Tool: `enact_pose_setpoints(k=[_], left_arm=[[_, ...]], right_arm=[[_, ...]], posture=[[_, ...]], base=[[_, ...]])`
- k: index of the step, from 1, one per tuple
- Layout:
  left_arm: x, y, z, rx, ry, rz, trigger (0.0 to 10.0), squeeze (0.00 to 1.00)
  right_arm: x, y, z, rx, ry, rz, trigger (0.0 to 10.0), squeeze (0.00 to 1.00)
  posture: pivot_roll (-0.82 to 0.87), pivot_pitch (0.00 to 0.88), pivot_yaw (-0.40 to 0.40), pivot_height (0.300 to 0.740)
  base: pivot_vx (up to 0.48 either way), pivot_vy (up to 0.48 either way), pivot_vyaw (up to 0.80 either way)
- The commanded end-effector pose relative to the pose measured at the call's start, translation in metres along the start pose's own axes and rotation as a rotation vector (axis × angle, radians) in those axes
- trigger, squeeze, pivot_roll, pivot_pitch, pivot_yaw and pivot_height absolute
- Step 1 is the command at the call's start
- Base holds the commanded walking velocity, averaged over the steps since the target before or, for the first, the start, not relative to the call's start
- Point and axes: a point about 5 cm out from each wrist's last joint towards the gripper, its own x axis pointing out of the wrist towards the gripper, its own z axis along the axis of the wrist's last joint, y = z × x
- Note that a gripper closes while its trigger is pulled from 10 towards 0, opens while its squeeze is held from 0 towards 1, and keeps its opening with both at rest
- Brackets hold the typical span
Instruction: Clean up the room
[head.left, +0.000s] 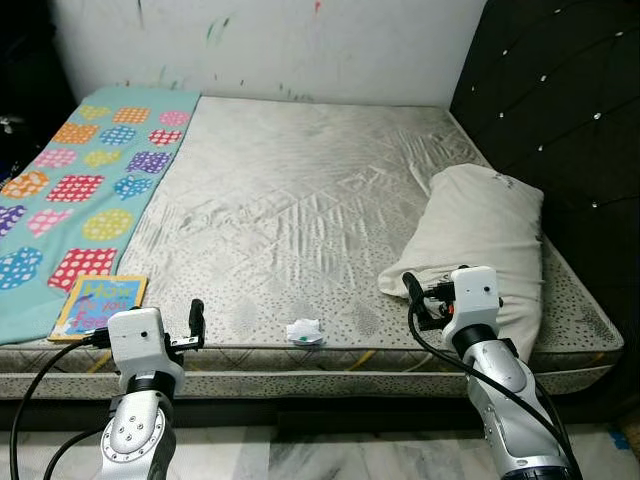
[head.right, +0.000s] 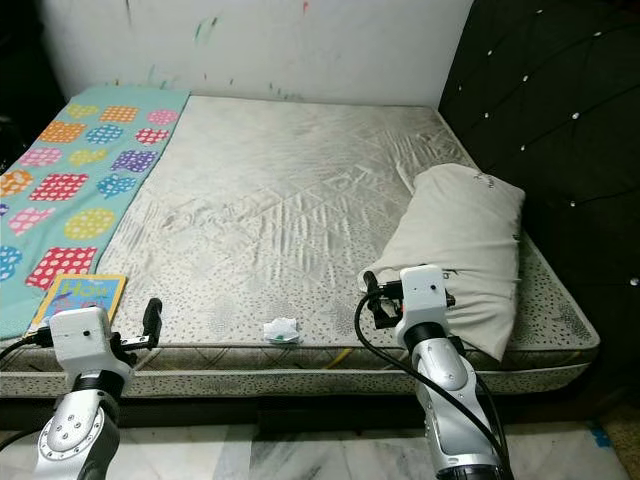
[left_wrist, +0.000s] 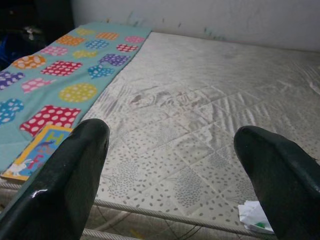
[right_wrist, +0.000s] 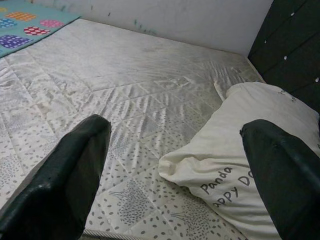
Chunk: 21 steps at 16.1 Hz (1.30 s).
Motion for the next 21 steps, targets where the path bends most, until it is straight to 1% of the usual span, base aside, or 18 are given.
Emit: enact_pose_setpoints(k=[1, 15, 16, 17, 19, 21], left_arm=[[0.001, -0.001, 0.000, 0.001, -0.003, -0.002, 10.0, 0.00], [0.001, -0.001, 0.000, 0.001, -0.003, -0.002, 10.0, 0.00], [0.006, -0.010, 0.004, 0.003, 0.007, -0.034, 10.0, 0.00], [0.007, -0.014, 0.004, 0.001, 0.014, -0.048, 10.0, 0.00], [0.007, -0.018, 0.003, -0.003, 0.016, -0.056, 10.0, 0.00], [0.007, -0.019, 0.006, -0.004, 0.012, -0.065, 10.0, 0.00]], right_arm=[[0.001, -0.001, 0.007, -0.007, -0.025, 0.005, 10.0, 0.00], [0.001, -0.001, 0.007, -0.007, -0.025, 0.005, 10.0, 0.00], [0.001, 0.011, 0.001, -0.040, 0.029, 0.118, 10.0, 0.00], [0.000, 0.017, -0.001, -0.048, 0.043, 0.178, 10.0, 0.00], [0.001, 0.017, -0.002, -0.053, 0.043, 0.180, 10.0, 0.00], [0.001, 0.016, -0.002, -0.042, 0.045, 0.170, 10.0, 0.00]], posture=[[0.00, 0.000, -0.067, 0.740], [0.00, 0.000, -0.067, 0.740], [-0.02, 0.000, -0.076, 0.740], [-0.02, 0.000, -0.076, 0.740], [-0.02, 0.000, -0.076, 0.740], [-0.03, 0.000, -0.055, 0.740]], base=[[0.000, 0.000, 0.00], [0.000, 0.000, 0.00], [0.000, 0.000, 0.00], [0.000, 0.000, 0.00], [0.000, 0.000, 0.00], [0.000, 0.000, 0.00]])
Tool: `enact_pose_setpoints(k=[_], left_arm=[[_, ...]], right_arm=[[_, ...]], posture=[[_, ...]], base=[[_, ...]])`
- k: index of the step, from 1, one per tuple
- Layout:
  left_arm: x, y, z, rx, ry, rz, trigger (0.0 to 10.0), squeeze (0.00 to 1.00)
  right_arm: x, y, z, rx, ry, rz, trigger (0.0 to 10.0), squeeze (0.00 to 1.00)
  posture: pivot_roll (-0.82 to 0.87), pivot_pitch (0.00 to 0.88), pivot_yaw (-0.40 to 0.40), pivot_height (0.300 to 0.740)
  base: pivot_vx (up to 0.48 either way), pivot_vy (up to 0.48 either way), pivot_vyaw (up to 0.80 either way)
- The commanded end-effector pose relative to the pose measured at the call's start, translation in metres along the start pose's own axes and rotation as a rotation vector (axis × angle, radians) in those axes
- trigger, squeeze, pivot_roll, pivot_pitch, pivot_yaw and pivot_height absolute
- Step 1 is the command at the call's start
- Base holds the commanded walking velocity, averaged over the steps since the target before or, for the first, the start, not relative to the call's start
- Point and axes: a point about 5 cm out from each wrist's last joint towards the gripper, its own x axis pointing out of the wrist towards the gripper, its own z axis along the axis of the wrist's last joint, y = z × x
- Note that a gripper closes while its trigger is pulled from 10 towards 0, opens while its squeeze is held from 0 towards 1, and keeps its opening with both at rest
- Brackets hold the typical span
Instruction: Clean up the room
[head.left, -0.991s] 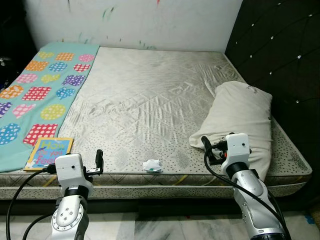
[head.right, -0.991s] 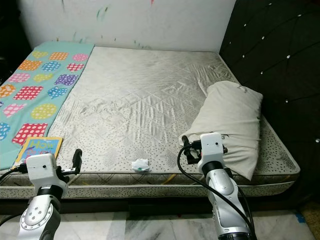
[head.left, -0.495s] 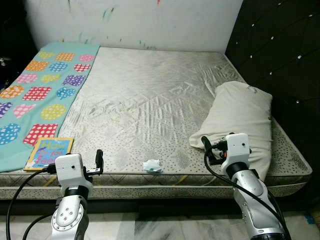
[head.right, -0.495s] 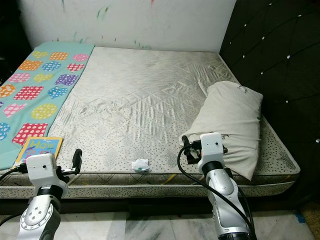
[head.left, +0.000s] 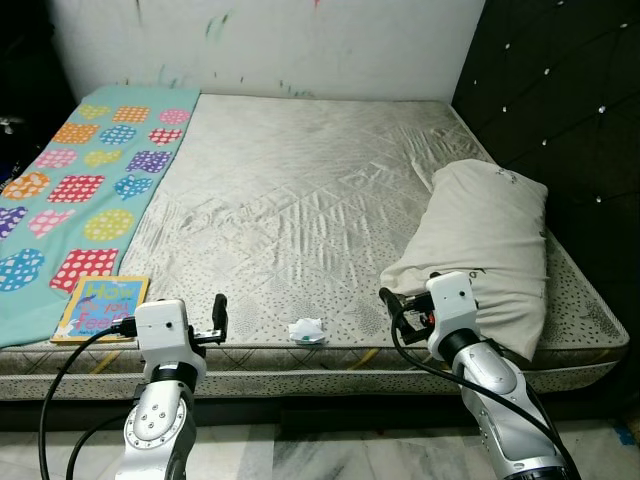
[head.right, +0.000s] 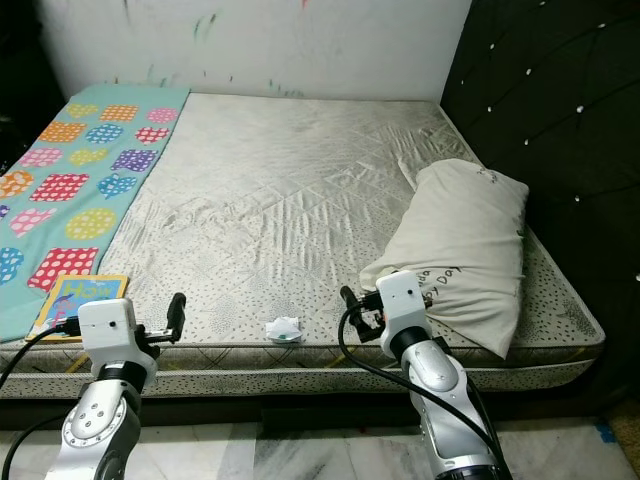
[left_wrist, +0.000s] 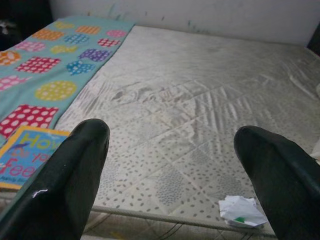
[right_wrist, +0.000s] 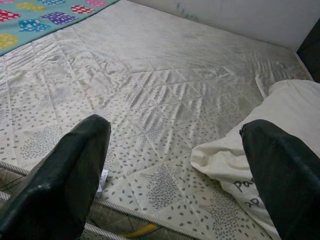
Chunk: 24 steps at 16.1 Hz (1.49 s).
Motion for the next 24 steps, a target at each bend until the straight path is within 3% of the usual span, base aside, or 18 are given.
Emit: enact_pose_setpoints(k=[1, 4, 5, 8, 16, 24], left_arm=[[0.001, 0.001, 0.004, 0.009, -0.004, -0.005, 10.0, 0.00], [0.003, 0.004, -0.001, 0.022, 0.012, -0.013, 10.0, 0.00], [0.005, 0.001, -0.001, 0.032, 0.010, -0.004, 10.0, 0.00], [0.009, -0.001, 0.004, 0.020, -0.013, 0.008, 10.0, 0.00], [0.004, 0.007, 0.005, 0.025, -0.017, 0.031, 10.0, 0.00], [0.002, -0.005, 0.008, -0.033, -0.035, -0.070, 10.0, 0.00]], right_arm=[[0.000, -0.002, 0.003, 0.003, -0.002, -0.002, 10.0, 0.00], [-0.007, 0.001, -0.003, -0.026, 0.016, -0.016, 10.0, 0.00], [-0.007, -0.010, -0.004, -0.050, 0.024, -0.103, 10.0, 0.00], [-0.004, -0.028, 0.000, 0.057, 0.015, -0.222, 10.0, 0.00], [0.003, -0.017, 0.003, 0.066, -0.004, -0.192, 10.0, 0.00], [-0.002, -0.022, 0.003, 0.071, -0.005, -0.208, 10.0, 0.00]], posture=[[-0.03, 0.000, -0.055, 0.740], [-0.06, 0.000, -0.044, 0.740], [-0.06, 0.000, -0.045, 0.740], [-0.05, 0.000, -0.048, 0.740], [-0.02, 0.000, -0.056, 0.740], [-0.04, 0.000, -0.051, 0.740]], base=[[0.000, 0.000, 0.00], [0.000, 0.000, 0.00], [0.000, 0.000, 0.00], [0.000, 0.000, 0.00], [0.000, 0.000, 0.00], [0.000, 0.000, 0.00]])
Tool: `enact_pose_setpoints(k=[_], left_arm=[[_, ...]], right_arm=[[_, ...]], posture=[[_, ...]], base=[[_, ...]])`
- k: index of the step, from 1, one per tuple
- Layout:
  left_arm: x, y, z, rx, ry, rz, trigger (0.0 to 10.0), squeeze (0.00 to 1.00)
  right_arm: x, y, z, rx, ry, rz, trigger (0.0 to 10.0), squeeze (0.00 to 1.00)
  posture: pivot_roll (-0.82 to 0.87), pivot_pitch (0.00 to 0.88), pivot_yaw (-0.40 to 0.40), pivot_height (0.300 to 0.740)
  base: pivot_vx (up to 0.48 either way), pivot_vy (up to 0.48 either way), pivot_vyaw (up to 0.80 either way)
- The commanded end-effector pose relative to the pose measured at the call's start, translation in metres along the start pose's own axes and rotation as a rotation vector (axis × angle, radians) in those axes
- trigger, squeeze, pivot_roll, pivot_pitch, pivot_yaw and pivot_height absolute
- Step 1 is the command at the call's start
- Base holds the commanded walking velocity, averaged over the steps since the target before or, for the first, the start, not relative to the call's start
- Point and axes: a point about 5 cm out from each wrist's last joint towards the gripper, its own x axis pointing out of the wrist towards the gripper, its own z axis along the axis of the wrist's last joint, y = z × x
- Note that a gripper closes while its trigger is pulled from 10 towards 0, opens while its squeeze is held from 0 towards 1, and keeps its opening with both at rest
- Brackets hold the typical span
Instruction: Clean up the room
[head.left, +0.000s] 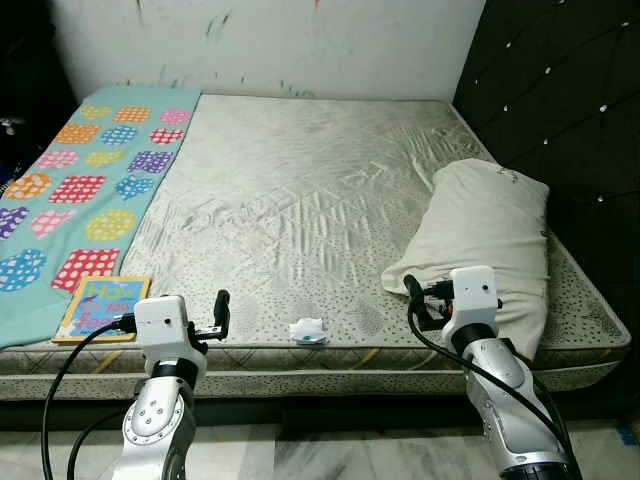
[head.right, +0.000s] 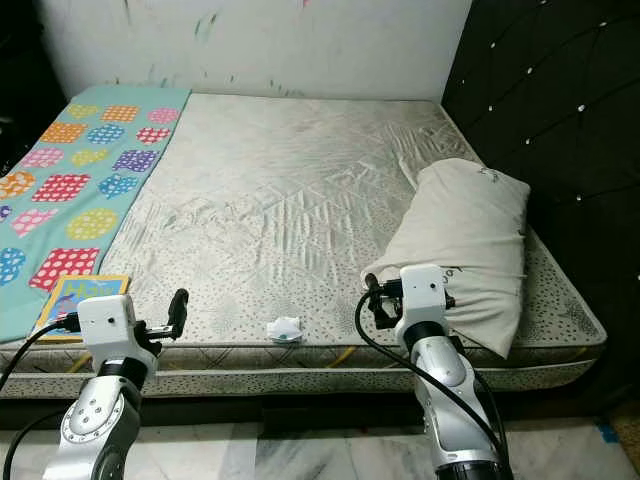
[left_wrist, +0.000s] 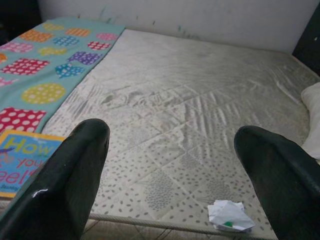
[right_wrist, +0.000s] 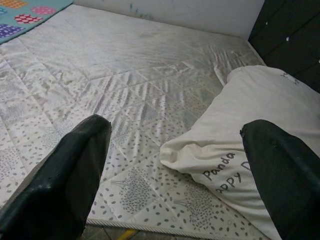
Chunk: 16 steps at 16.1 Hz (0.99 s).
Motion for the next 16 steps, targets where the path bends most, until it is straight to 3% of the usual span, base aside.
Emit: enact_pose_setpoints(k=[1, 16], left_arm=[[-0.0012, -0.0022, 0.0028, -0.004, -0.009, -0.018, 10.0, 0.00], [-0.0046, -0.0058, 0.0028, -0.028, -0.008, -0.056, 10.0, 0.00]], right_arm=[[-0.0010, -0.0041, 0.0023, 0.006, -0.005, -0.008, 10.0, 0.00], [0.0008, -0.0019, 0.0026, -0.010, -0.001, 0.022, 10.0, 0.00]], posture=[[-0.04, 0.000, -0.053, 0.740], [-0.03, 0.000, -0.058, 0.740]], base=[[0.000, 0.000, 0.00], [0.000, 0.000, 0.00]])
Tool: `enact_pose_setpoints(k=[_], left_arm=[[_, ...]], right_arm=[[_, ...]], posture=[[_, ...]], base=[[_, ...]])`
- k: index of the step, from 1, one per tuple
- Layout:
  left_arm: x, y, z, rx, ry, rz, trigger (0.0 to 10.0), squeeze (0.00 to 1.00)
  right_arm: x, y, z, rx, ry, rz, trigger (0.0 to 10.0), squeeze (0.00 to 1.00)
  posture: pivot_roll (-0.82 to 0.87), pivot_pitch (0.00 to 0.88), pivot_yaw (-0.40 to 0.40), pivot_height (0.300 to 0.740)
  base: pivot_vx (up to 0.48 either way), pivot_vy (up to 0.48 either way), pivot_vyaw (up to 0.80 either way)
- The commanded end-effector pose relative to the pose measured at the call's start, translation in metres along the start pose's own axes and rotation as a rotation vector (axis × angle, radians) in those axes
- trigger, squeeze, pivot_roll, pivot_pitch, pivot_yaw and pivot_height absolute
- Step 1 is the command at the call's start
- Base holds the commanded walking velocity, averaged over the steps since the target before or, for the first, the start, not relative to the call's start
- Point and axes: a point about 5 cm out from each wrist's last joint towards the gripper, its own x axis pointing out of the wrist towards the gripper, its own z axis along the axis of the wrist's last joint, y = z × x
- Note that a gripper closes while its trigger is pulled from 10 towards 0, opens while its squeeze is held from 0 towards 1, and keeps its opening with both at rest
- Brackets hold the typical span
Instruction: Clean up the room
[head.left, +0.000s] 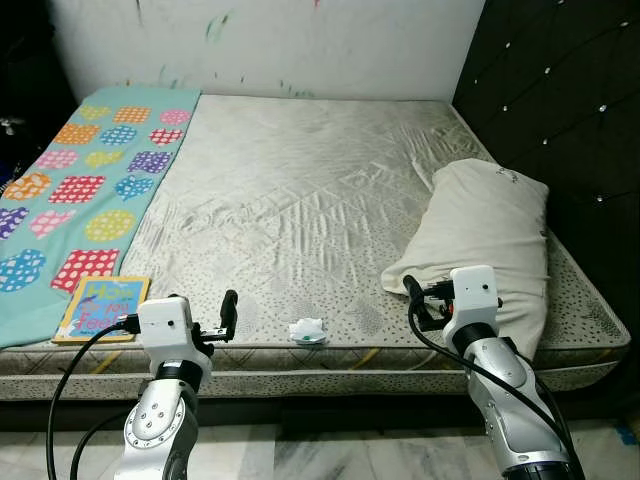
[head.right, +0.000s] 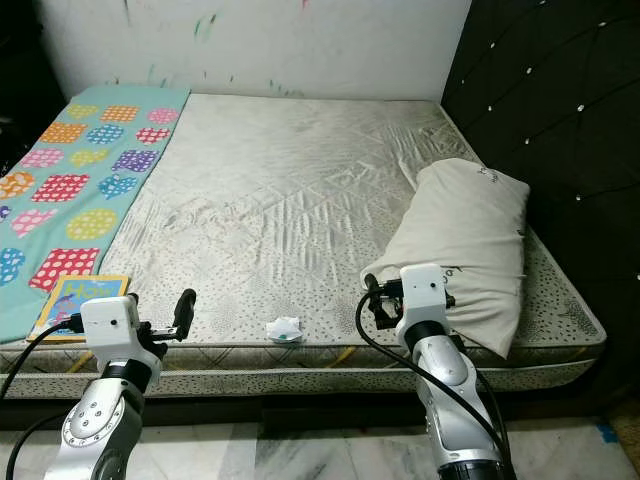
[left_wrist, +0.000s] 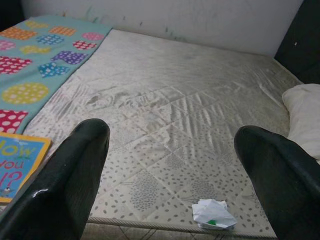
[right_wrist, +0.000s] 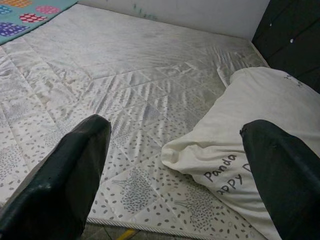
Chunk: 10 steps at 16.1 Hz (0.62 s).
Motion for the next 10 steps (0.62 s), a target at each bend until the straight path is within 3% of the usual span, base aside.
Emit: enact_pose_setpoints(k=[1, 10], left_arm=[[-0.0018, -0.0013, 0.0027, 0.005, -0.003, -0.002, 10.0, 0.00], [-0.0035, 0.0011, 0.0011, 0.013, 0.015, 0.019, 10.0, 0.00]], right_arm=[[-0.0005, -0.0011, 0.0005, -0.001, 0.003, 0.003, 10.0, 0.00], [-0.0047, 0.0010, -0.0012, 0.011, 0.008, 0.011, 10.0, 0.00]], posture=[[-0.03, 0.000, -0.059, 0.740], [-0.03, 0.000, -0.059, 0.740]], base=[[0.000, 0.000, 0.00], [0.000, 0.000, 0.00]])
